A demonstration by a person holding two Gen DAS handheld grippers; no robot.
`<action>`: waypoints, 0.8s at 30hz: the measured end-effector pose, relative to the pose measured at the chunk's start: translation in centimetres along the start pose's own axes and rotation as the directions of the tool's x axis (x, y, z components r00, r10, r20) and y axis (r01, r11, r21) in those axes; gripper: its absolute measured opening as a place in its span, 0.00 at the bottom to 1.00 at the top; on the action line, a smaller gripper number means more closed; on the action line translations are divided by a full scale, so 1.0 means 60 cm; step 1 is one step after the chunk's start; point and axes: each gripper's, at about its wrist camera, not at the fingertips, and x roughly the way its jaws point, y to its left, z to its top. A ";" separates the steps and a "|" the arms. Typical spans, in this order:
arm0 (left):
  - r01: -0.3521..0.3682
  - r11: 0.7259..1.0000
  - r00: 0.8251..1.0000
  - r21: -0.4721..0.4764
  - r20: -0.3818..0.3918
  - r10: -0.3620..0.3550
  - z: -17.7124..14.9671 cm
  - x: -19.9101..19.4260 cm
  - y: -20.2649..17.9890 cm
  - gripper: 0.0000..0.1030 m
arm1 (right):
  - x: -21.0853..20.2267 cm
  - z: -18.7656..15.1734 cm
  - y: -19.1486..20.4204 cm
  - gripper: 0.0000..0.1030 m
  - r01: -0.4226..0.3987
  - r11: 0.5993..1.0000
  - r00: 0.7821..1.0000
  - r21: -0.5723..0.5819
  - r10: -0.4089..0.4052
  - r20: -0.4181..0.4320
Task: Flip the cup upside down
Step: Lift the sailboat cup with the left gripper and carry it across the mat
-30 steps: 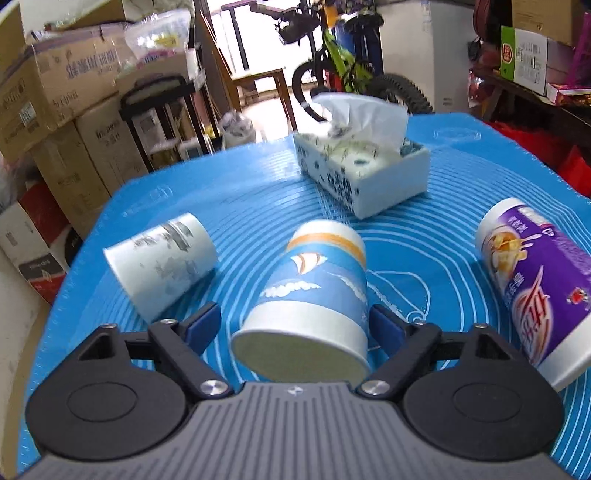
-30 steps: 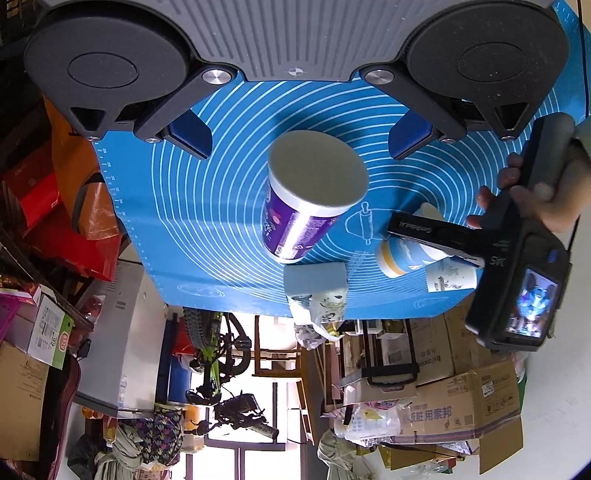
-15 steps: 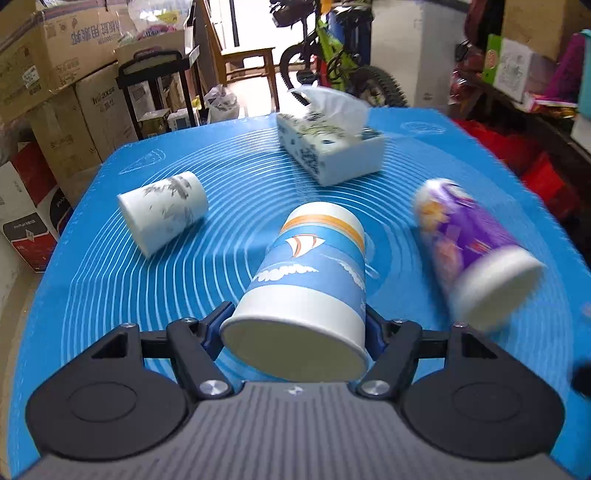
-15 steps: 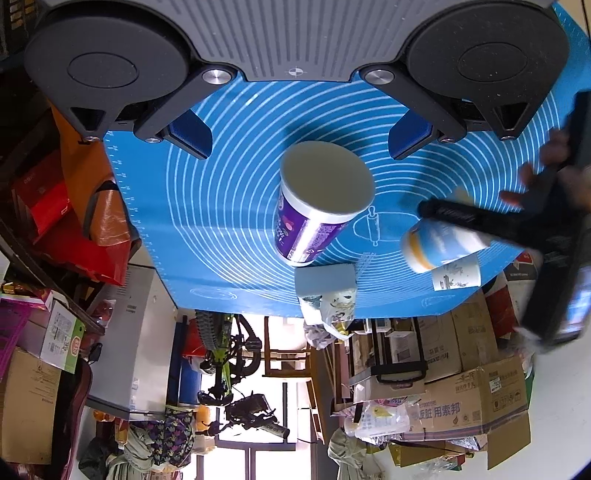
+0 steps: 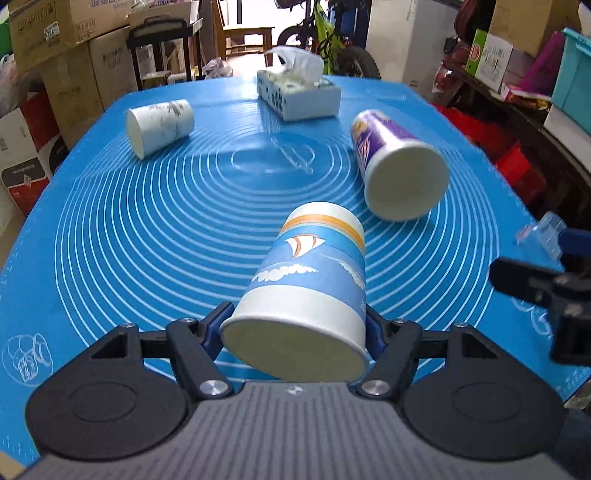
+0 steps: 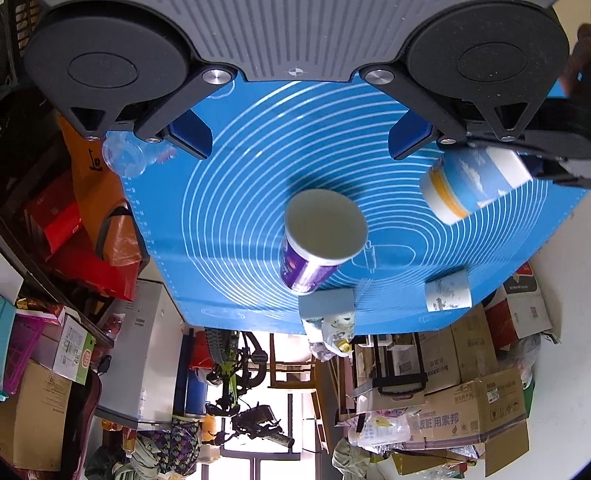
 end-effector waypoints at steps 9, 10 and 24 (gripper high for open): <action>-0.023 1.000 1.000 0.000 -0.015 0.023 -0.012 0.021 0.000 0.70 | 0.002 -0.008 -0.002 0.98 0.001 1.000 1.000 -0.002 -0.001 -0.019; -0.024 1.000 1.000 0.004 -0.012 0.024 -0.013 0.019 -0.001 0.71 | 0.002 -0.006 -0.002 0.98 0.000 1.000 1.000 0.000 0.000 -0.021; -0.029 0.999 1.000 0.013 0.011 0.029 -0.013 0.011 0.002 0.87 | 0.001 -0.010 0.003 0.98 -0.010 1.000 1.000 -0.018 0.010 -0.021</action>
